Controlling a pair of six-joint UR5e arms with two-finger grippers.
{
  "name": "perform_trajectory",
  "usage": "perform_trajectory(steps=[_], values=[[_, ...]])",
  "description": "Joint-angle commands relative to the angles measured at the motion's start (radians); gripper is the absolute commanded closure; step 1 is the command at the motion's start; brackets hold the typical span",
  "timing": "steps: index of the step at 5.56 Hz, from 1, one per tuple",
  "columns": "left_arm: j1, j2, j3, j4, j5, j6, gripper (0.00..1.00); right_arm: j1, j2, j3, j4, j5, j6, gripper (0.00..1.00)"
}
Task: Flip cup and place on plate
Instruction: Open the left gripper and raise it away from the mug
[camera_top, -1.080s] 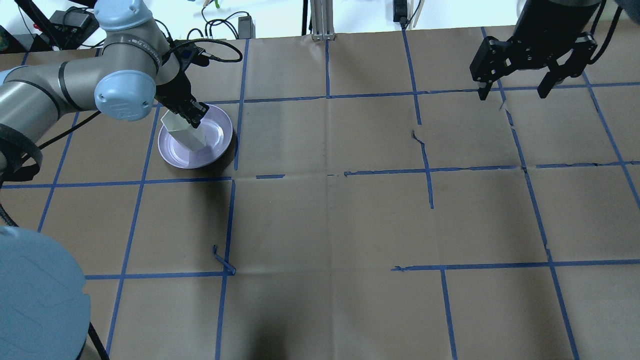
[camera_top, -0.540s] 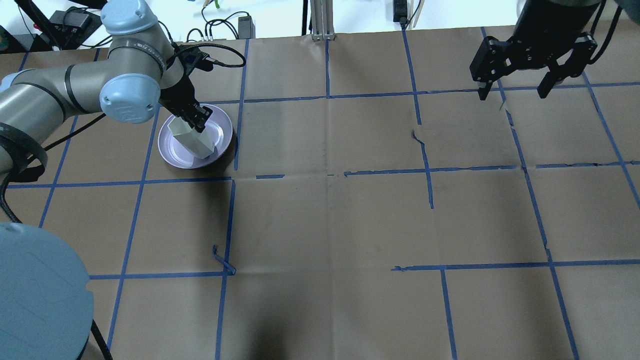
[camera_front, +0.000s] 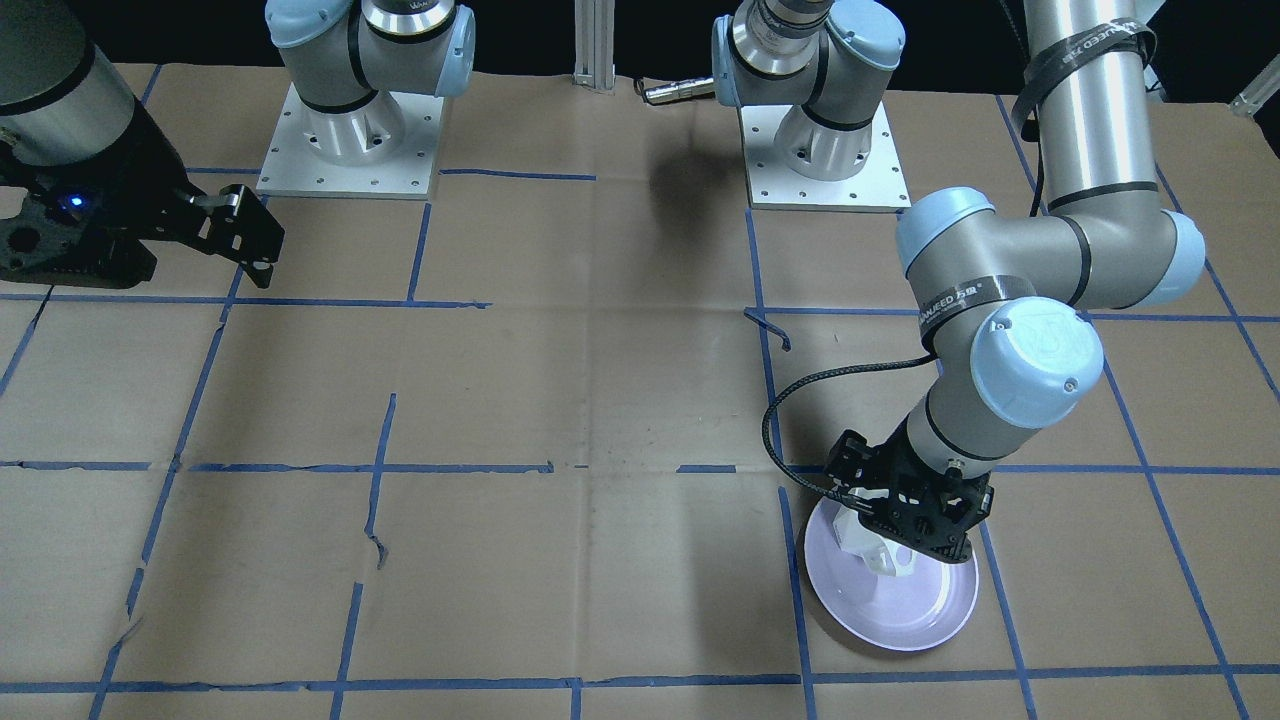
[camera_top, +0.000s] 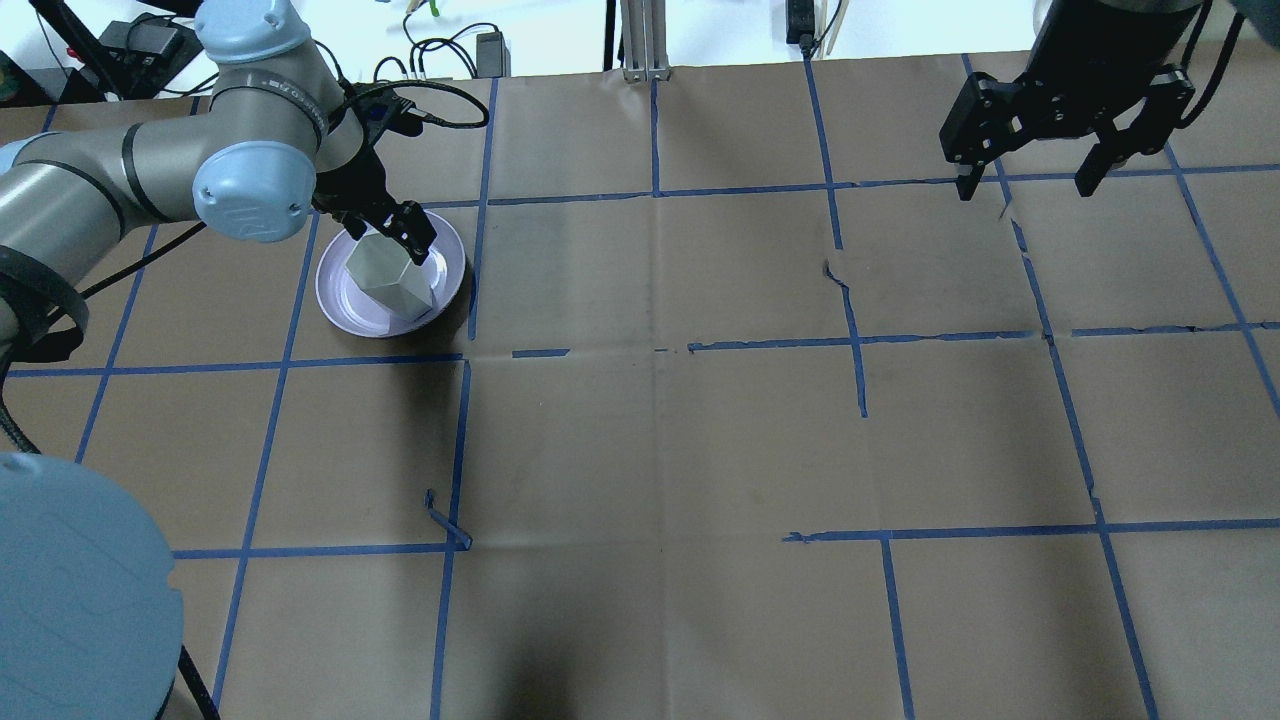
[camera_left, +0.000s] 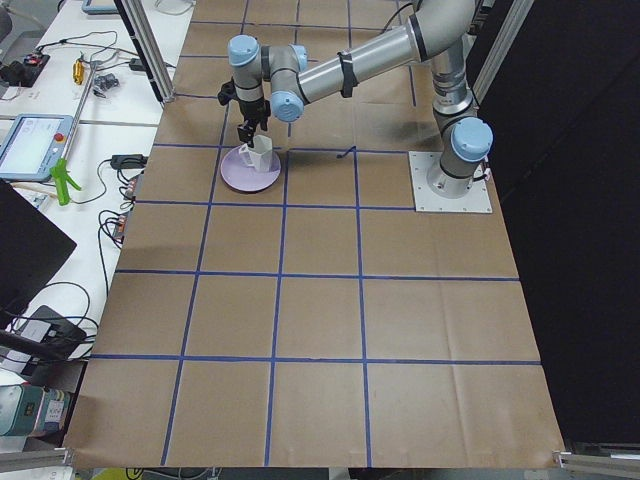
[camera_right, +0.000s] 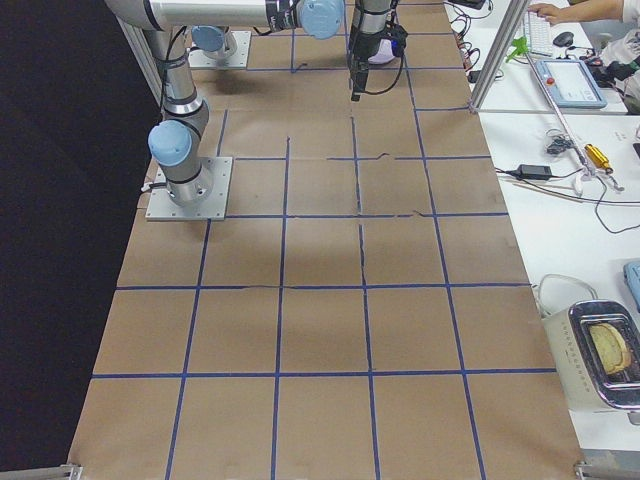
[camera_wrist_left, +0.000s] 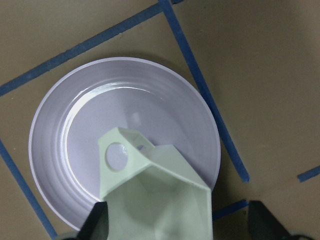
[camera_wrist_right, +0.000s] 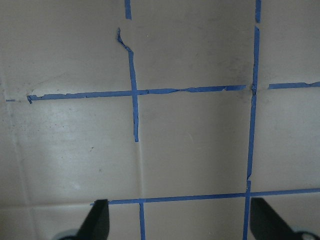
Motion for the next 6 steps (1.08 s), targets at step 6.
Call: perform_trajectory(steps=[6], values=[[-0.147, 0.286, 0.203, -0.488, 0.003, -0.453, 0.02, 0.000, 0.000, 0.000, 0.000, 0.000, 0.000, 0.00]])
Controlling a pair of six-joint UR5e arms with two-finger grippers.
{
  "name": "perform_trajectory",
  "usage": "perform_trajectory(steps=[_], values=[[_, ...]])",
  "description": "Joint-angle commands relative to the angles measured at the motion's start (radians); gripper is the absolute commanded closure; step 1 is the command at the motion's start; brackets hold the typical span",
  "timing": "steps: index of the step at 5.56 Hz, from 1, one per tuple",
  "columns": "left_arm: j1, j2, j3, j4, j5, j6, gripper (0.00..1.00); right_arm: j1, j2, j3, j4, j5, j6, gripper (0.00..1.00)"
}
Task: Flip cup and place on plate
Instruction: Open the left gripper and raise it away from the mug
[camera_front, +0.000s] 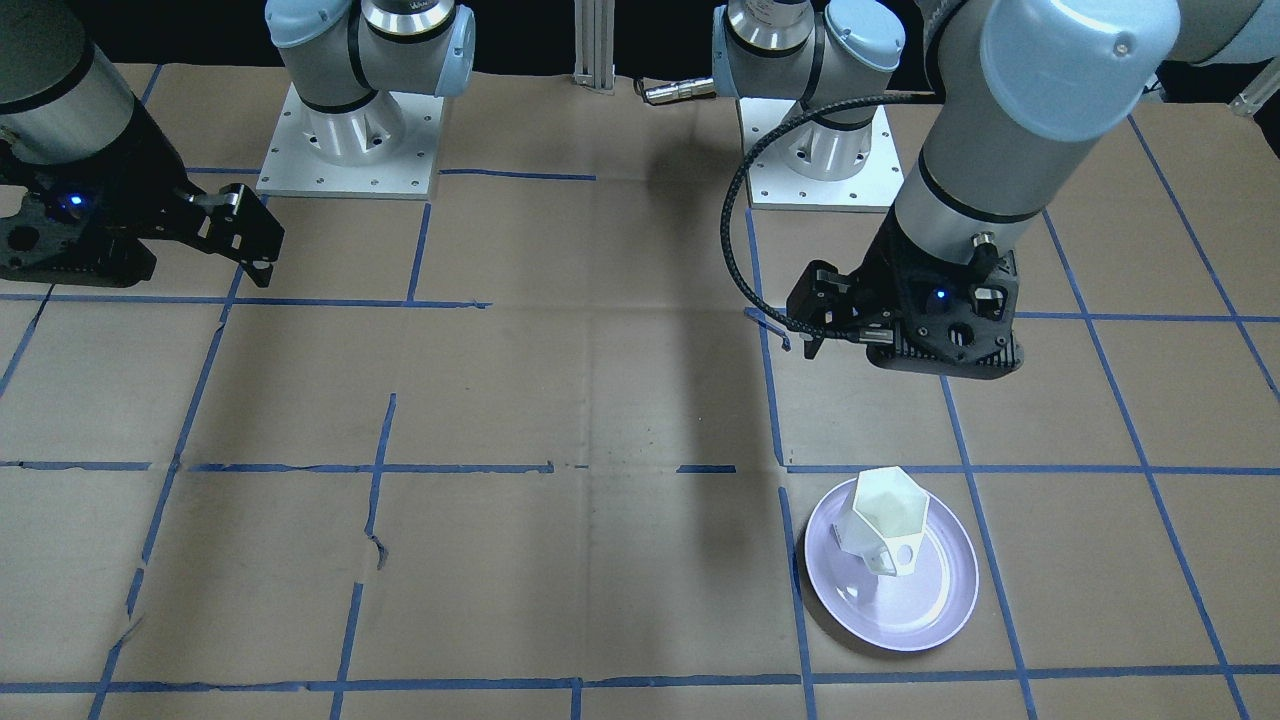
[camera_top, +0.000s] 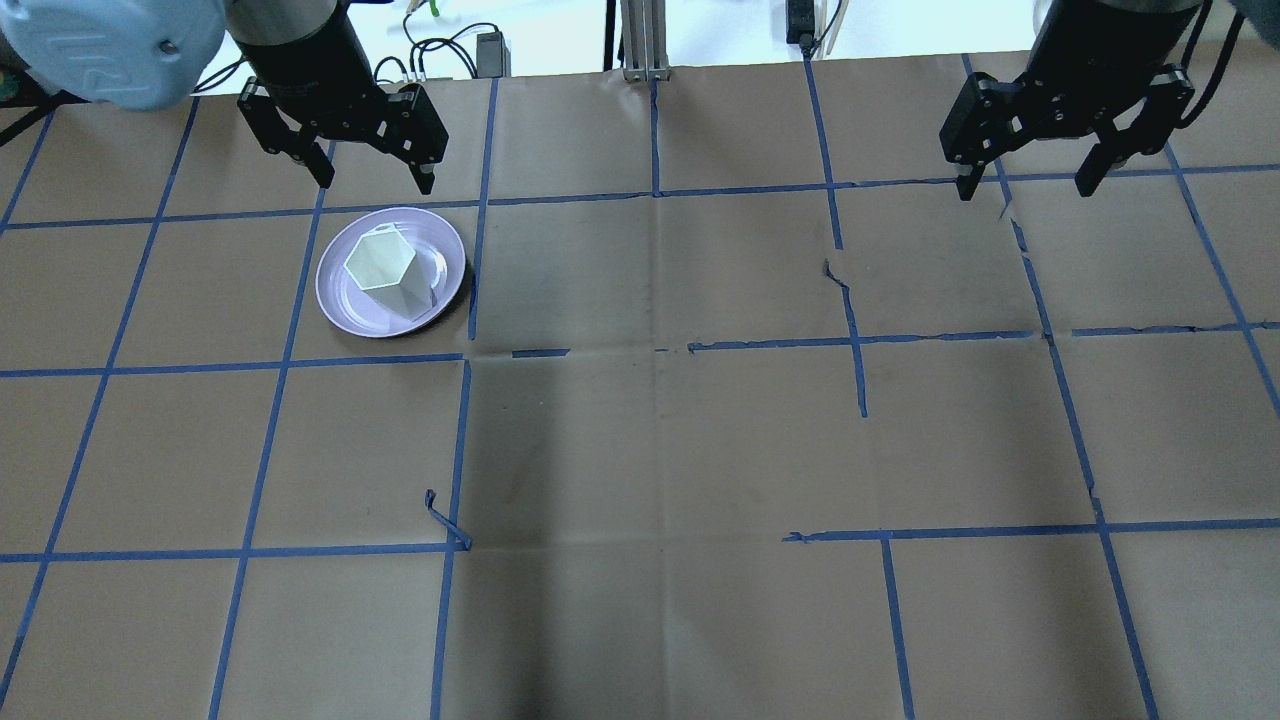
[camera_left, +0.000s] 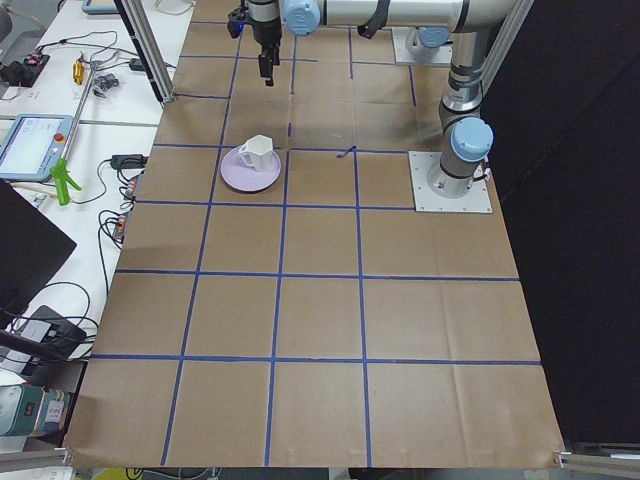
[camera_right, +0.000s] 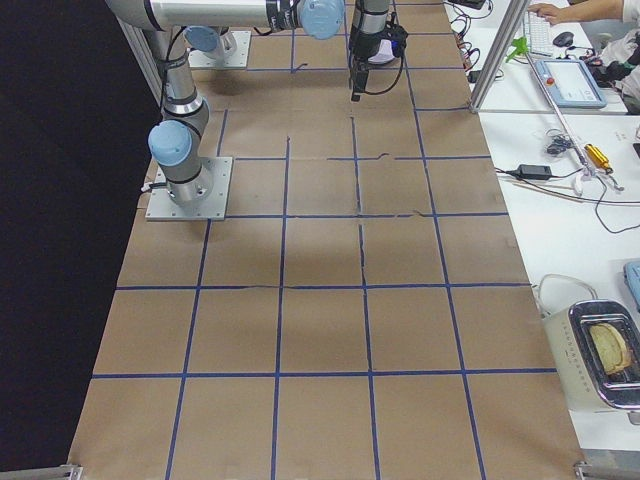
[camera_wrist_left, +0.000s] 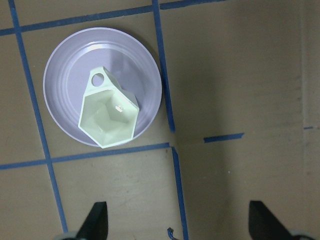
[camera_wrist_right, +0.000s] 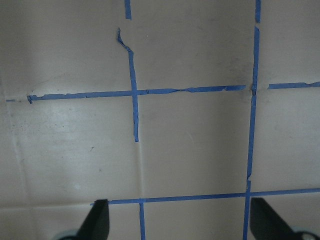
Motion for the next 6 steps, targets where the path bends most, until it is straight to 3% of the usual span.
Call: perform_trajectory(steps=[1, 3, 6], values=[[-0.014, 0.110, -0.059, -0.022, 0.003, -0.002, 0.02, 0.000, 0.000, 0.000, 0.000, 0.000, 0.000, 0.00], [-0.005, 0.189, -0.191, 0.042, -0.003, -0.001, 0.02, 0.000, 0.000, 0.000, 0.000, 0.000, 0.000, 0.00], [0.004, 0.191, -0.182, 0.061, 0.000, -0.012, 0.02, 0.000, 0.000, 0.000, 0.000, 0.000, 0.000, 0.00]])
